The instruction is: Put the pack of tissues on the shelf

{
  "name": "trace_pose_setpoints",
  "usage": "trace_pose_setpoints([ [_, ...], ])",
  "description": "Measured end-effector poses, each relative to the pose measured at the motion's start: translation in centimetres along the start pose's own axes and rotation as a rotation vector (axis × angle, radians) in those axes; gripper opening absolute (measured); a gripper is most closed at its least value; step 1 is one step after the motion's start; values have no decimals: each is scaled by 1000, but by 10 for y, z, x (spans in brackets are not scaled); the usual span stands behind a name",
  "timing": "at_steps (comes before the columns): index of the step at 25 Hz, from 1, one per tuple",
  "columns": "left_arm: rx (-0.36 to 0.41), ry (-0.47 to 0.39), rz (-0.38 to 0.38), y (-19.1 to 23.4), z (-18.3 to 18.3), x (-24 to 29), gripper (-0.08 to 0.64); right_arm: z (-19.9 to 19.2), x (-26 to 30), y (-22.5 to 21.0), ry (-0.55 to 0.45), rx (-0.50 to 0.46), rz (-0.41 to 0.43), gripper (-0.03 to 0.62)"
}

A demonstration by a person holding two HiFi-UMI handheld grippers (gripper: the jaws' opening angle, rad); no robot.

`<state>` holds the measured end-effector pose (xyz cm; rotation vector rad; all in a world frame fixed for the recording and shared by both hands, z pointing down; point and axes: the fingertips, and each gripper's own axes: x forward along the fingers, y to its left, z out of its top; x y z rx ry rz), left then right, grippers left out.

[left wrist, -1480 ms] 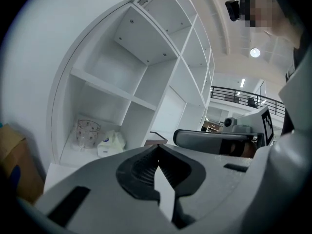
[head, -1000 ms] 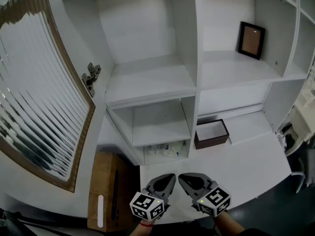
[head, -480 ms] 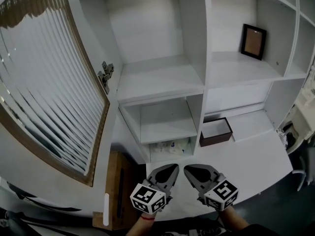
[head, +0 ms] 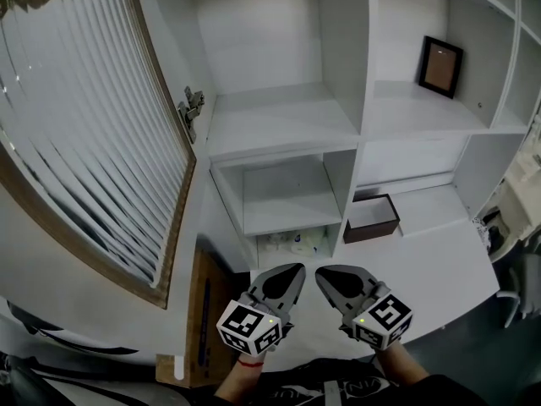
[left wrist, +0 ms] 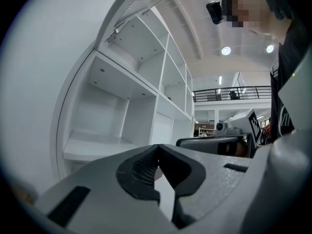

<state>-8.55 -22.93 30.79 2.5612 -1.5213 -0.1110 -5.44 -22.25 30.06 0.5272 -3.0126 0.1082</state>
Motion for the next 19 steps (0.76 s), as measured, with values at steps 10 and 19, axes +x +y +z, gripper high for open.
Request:
trace_pose_setpoints([
  [10, 3, 17, 23, 11, -2, -4, 6, -3, 12, -1, -8, 37, 17, 9],
  [19, -9, 37, 47, 24, -10, -5, 6, -15, 24, -2, 20, 63, 43, 9],
])
